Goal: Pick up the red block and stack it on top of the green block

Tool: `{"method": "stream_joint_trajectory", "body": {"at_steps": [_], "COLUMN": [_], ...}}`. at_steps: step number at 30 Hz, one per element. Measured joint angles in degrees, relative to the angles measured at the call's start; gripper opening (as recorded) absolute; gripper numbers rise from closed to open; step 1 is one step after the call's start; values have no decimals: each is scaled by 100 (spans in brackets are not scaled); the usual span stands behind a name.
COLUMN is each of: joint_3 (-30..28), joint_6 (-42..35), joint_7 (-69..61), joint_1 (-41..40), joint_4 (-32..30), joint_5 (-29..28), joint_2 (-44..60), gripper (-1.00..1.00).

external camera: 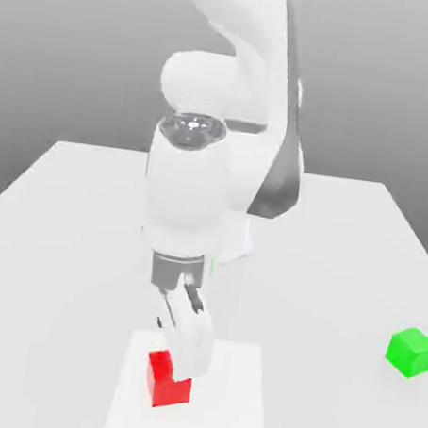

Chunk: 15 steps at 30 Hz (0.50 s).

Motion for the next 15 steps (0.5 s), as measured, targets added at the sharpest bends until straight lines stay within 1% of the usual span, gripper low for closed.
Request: {"method": "stream_joint_trajectory", "body": {"at_steps": [1, 2, 9, 15], "joint_3": [-41, -72, -80, 70], "joint_6": [175, 308, 332, -574], "joint_7": [34, 56, 63, -94], "joint_1": [32, 57, 66, 32], "joint_4": [29, 51, 52, -100], "joint_5": [-38, -62, -67, 176], "joint_2": [208, 364, 379, -678], "gripper": [0, -100, -100, -100]}}
